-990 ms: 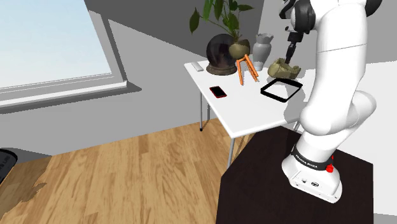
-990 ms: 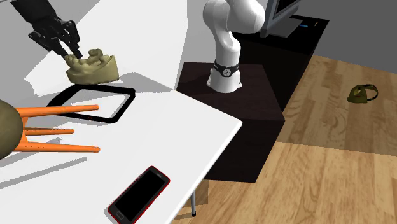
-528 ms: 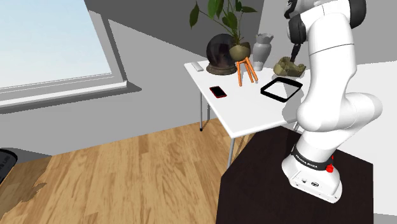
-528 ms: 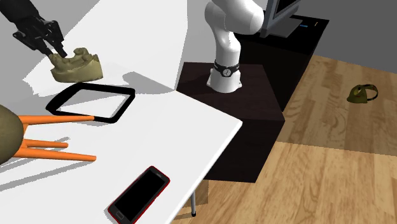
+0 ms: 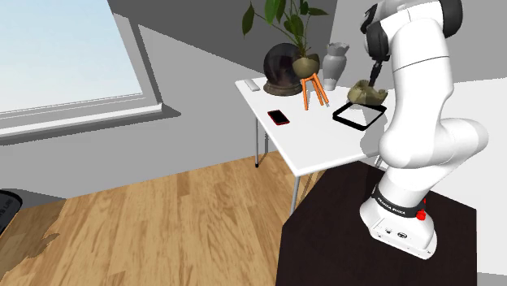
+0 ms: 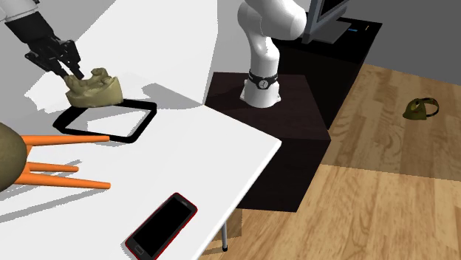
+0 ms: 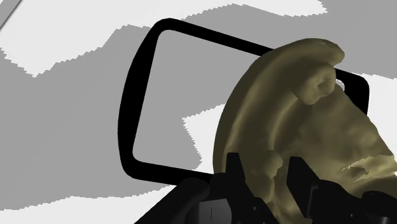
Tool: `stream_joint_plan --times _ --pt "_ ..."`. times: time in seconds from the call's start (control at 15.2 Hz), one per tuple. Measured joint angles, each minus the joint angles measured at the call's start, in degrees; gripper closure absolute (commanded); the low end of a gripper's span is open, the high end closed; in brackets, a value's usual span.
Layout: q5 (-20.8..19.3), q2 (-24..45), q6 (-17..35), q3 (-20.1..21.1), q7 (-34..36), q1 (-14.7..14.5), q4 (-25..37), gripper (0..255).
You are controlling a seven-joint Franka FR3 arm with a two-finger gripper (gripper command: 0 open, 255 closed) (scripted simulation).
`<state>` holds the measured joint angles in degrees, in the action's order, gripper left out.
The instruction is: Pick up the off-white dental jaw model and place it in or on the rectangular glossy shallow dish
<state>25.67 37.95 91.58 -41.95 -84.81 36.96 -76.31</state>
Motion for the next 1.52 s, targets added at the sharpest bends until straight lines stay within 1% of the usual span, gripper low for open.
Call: stream_joint_plan --times 0.59,1.06,1.12,1.52 --pt "1.3 1.9 5.7 0.9 -1.1 -0.5 -4.4 255" --pt "1.5 2.1 6.4 1.0 -1.2 -0.6 -4.9 255" --pt "1.5 2.1 6.4 1.0 -1.2 -0.6 -4.9 0" --pt "1.5 2.1 6.4 1.0 -1.2 -0.6 -4.8 0"
